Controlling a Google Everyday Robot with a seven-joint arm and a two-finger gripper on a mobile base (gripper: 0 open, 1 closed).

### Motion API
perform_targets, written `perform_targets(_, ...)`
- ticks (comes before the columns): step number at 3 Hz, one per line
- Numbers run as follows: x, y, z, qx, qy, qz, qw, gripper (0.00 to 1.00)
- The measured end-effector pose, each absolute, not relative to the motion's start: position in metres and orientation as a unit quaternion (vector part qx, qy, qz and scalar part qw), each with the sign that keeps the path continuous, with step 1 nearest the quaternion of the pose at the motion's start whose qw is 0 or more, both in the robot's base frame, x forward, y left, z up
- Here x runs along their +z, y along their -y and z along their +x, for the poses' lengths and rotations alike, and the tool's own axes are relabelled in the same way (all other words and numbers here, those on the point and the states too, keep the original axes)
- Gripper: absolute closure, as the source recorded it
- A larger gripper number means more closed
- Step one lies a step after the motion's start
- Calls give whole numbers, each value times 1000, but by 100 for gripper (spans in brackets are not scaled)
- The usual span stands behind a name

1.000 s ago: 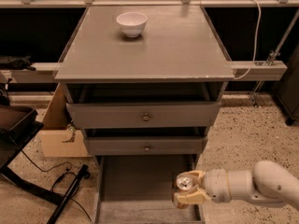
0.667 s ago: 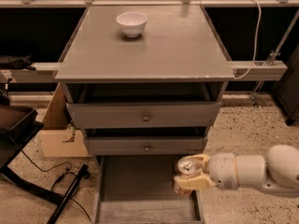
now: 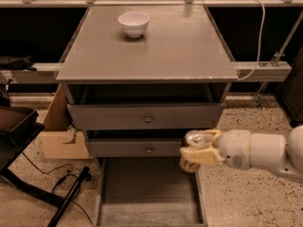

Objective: Pick orange can from bottom drawer and place on counter

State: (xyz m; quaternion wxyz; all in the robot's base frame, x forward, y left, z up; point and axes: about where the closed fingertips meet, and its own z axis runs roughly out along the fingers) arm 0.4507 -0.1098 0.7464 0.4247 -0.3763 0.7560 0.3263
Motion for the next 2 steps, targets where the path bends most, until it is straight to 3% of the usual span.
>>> perform_targets(1, 779, 140, 465, 315, -772, -320, 451, 100)
perform_targets(2, 843, 193, 512, 293, -787, -228, 493, 100)
